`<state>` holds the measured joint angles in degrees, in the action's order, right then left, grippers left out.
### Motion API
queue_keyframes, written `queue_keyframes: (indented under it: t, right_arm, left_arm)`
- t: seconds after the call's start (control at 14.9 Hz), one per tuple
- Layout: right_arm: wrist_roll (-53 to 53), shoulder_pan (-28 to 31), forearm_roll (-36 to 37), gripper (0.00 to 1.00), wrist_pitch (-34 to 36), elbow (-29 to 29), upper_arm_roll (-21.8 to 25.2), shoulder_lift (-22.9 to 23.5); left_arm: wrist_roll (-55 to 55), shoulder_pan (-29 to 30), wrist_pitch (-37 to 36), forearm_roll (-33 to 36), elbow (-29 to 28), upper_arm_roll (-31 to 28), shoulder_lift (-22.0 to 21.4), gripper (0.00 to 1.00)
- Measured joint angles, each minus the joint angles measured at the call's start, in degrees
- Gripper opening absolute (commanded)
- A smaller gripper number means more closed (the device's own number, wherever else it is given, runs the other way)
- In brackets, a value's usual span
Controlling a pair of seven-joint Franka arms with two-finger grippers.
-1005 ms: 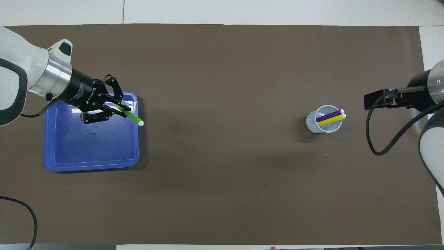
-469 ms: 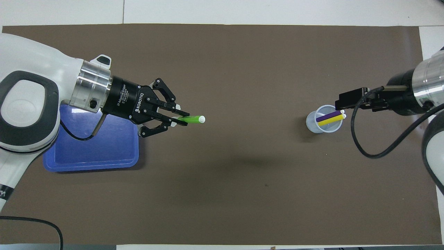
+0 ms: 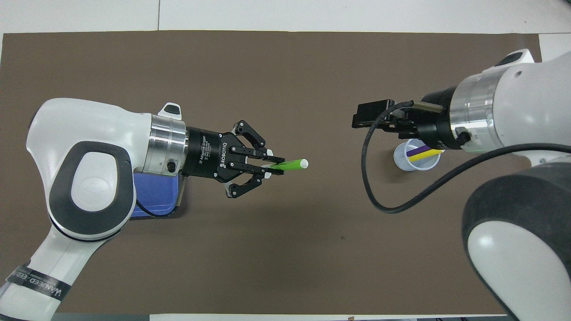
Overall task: Transfer and insert pens with both arms
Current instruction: 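Lift the green pen with the left gripper toward the right gripper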
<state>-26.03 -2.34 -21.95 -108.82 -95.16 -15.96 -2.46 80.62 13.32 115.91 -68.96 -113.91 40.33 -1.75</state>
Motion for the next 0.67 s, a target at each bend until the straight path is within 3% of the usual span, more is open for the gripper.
queue_keyframes:
  t: [0.27,0.67]
  right_arm:
    - [-4.4,-0.3,-0.6,1.0,-2.8,-0.3,-3.5,0.7]
    - [-3.7,-0.3,-0.6,1.0,-4.3,-1.7,-6.0,2.2]
  left_arm:
    - [1.3,-2.1,5.7,-4.3,-2.9,0.0,-1.7,0.0]
    - [1.5,-2.4,8.1,-8.0,-3.5,-0.2,-1.9,0.0]
